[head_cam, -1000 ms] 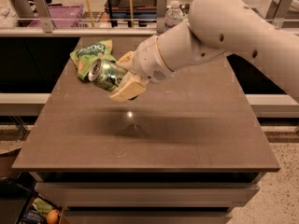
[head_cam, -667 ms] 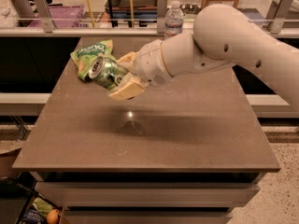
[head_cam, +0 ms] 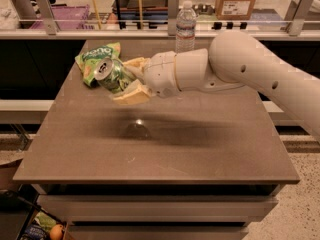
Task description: Place green can upright
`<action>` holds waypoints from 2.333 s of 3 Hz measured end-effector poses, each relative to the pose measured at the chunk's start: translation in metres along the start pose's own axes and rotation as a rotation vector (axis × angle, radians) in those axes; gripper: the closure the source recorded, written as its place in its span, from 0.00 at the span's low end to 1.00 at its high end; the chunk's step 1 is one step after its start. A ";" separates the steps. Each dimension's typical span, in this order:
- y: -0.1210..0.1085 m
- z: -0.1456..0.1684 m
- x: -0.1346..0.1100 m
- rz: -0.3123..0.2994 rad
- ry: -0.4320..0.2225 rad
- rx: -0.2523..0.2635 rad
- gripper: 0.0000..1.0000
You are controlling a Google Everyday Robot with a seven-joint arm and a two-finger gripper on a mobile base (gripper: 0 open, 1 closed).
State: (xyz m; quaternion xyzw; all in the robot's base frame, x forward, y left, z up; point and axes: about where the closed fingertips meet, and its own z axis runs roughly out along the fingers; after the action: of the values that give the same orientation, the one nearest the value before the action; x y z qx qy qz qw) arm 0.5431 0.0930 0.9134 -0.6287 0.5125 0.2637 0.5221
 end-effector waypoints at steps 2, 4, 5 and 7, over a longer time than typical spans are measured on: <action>0.007 0.009 0.008 0.051 -0.076 0.035 1.00; 0.014 0.014 0.031 0.136 -0.134 0.062 1.00; 0.014 0.014 0.043 0.168 -0.170 0.078 1.00; 0.013 0.013 0.057 0.195 -0.210 0.095 1.00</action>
Offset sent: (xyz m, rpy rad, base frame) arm -0.0038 0.0032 -0.0229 0.1300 0.0681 -0.0443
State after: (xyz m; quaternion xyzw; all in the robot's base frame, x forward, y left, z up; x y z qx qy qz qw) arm 0.5526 0.0850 0.8552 -0.5195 0.5256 0.3528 0.5739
